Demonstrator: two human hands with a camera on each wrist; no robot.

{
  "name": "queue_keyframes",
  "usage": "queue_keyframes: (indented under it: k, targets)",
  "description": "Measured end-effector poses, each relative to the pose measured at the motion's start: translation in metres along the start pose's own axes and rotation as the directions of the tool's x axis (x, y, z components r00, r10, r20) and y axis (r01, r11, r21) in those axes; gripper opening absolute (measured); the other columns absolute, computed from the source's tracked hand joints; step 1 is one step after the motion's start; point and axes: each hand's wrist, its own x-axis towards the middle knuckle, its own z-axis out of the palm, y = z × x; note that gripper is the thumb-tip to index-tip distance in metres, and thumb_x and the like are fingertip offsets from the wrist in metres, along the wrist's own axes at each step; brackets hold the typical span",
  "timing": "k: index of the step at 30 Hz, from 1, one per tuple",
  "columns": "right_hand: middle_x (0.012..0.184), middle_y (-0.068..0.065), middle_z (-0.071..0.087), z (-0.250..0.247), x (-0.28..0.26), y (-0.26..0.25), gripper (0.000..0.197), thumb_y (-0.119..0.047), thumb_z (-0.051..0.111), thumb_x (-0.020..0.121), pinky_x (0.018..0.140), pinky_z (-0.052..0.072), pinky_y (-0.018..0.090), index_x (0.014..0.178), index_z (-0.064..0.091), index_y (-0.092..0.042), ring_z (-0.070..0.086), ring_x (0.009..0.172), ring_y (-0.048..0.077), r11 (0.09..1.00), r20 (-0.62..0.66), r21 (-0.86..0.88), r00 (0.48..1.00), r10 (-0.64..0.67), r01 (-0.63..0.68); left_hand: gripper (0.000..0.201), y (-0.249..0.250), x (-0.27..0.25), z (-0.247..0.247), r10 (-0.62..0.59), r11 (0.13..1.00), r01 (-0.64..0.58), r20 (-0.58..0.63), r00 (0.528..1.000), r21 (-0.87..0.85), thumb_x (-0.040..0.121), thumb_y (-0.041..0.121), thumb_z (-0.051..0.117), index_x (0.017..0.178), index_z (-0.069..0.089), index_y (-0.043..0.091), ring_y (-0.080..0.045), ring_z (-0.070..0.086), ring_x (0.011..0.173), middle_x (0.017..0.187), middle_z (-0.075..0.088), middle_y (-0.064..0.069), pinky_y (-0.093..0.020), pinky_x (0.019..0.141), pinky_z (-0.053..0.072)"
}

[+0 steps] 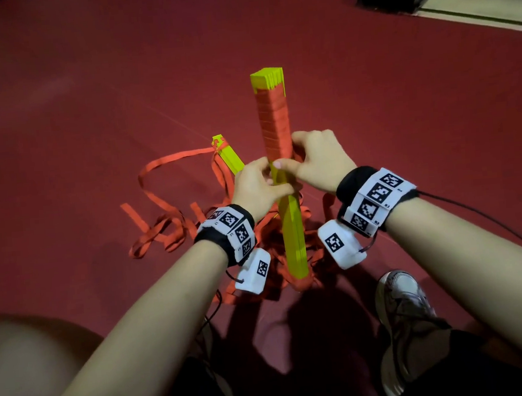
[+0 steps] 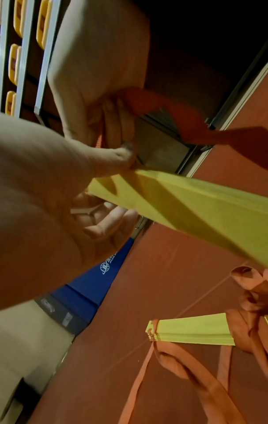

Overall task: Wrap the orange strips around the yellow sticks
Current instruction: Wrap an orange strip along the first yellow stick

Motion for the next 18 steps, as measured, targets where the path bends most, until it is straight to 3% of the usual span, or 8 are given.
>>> queue_keyframes:
  k: [3, 6, 7, 8, 10, 12, 14, 18]
  targets:
    - [0.075, 0.006, 0.069, -0.004, 0.001, 0.001, 0.026, -0.04, 0.075, 0.085, 0.072, 0.051, 0.043, 0.09, 0.071, -0.014, 0.062, 0.071, 0.026, 0.998, -0.003, 0.063, 1.0, 0.005, -0.004, 0.048, -0.003, 0.001, 0.004, -0.029, 0.999, 0.029, -0.009, 1.0, 0.02, 0.066, 0.029, 0.09, 0.089, 0.056, 0.005, -0.017, 0.052, 0.067, 0.077, 0.06, -0.002, -0.029, 0.059, 0.039]
    - [0.07, 0.002, 0.068, -0.009, 0.002, 0.005, 0.022, -0.033, 0.08, 0.082, 0.07, 0.049, 0.039, 0.082, 0.071, -0.013, 0.06, 0.068, 0.016, 0.985, 0.069, 0.169, 0.997, -0.026, 0.014, 0.085, -0.009, 0.0, 0.005, -0.164, 0.982, 0.175, 0.14, 0.976, -0.071, 0.062, 0.052, 0.092, 0.123, 0.054, 0.007, -0.016, 0.065, 0.104, 0.116, 0.068, -0.005, -0.033, 0.088, 0.051]
    - [0.063, 0.005, 0.061, -0.009, 0.001, 0.005, 0.028, -0.034, 0.081, 0.08, 0.065, 0.045, 0.038, 0.075, 0.068, -0.011, 0.051, 0.063, 0.011, 0.978, 0.085, 0.207, 0.996, -0.035, 0.017, 0.082, -0.012, 0.001, 0.005, -0.196, 0.961, 0.232, 0.219, 0.956, -0.151, 0.064, 0.046, 0.094, 0.122, 0.053, 0.005, -0.013, 0.066, 0.102, 0.112, 0.069, -0.004, -0.035, 0.089, 0.052]
    - [0.061, 0.013, 0.053, -0.008, 0.001, 0.005, 0.035, -0.036, 0.082, 0.077, 0.063, 0.041, 0.04, 0.07, 0.062, -0.008, 0.043, 0.061, 0.009, 0.973, 0.09, 0.231, 0.995, -0.044, 0.022, 0.062, -0.011, -0.003, 0.004, -0.181, 0.937, 0.259, 0.31, 0.933, -0.233, 0.068, 0.032, 0.094, 0.109, 0.057, 0.003, -0.009, 0.067, 0.09, 0.097, 0.069, -0.002, -0.031, 0.083, 0.052]
    - [0.055, 0.006, 0.037, -0.006, -0.001, 0.004, 0.045, -0.034, 0.085, 0.075, 0.057, 0.032, 0.036, 0.058, 0.048, -0.015, 0.03, 0.059, 0.008, 0.964, 0.071, 0.264, 0.996, -0.059, 0.038, 0.029, -0.009, -0.006, 0.004, -0.153, 0.916, 0.275, 0.38, 0.912, -0.292, 0.075, 0.01, 0.087, 0.077, 0.059, 0.008, -0.01, 0.059, 0.067, 0.07, 0.059, 0.0, -0.027, 0.071, 0.047]
    - [0.052, -0.008, 0.036, -0.006, -0.003, 0.0, 0.044, -0.032, 0.088, 0.073, 0.054, 0.031, 0.028, 0.056, 0.049, -0.02, 0.03, 0.053, 0.007, 0.968, 0.055, 0.251, 0.998, -0.026, 0.012, 0.032, -0.006, -0.012, 0.005, -0.16, 0.924, 0.252, 0.307, 0.938, -0.288, 0.077, 0.01, 0.085, 0.063, 0.057, 0.007, -0.012, 0.053, 0.059, 0.06, 0.055, -0.005, -0.028, 0.064, 0.042]
    - [0.05, -0.005, 0.049, -0.007, -0.001, -0.002, 0.04, -0.037, 0.089, 0.072, 0.057, 0.039, 0.03, 0.059, 0.056, -0.017, 0.04, 0.05, 0.009, 0.981, 0.012, 0.192, 1.0, 0.011, -0.013, 0.032, -0.005, -0.013, 0.008, -0.158, 0.93, 0.21, 0.188, 0.969, -0.303, 0.072, 0.019, 0.085, 0.065, 0.061, -0.003, -0.014, 0.054, 0.059, 0.061, 0.06, -0.013, -0.032, 0.063, 0.042]
    - [0.061, 0.0, 0.054, 0.002, 0.004, -0.01, 0.046, -0.052, 0.074, 0.076, 0.07, 0.051, 0.04, 0.058, 0.04, -0.028, 0.05, 0.064, 0.03, 1.0, -0.065, -0.013, 0.998, 0.022, -0.023, 0.027, -0.002, -0.011, 0.016, -0.243, 0.94, 0.22, -0.058, 0.968, -0.261, 0.064, 0.038, 0.078, 0.061, 0.063, 0.017, -0.017, 0.056, 0.056, 0.059, 0.062, 0.004, -0.034, 0.057, 0.042]
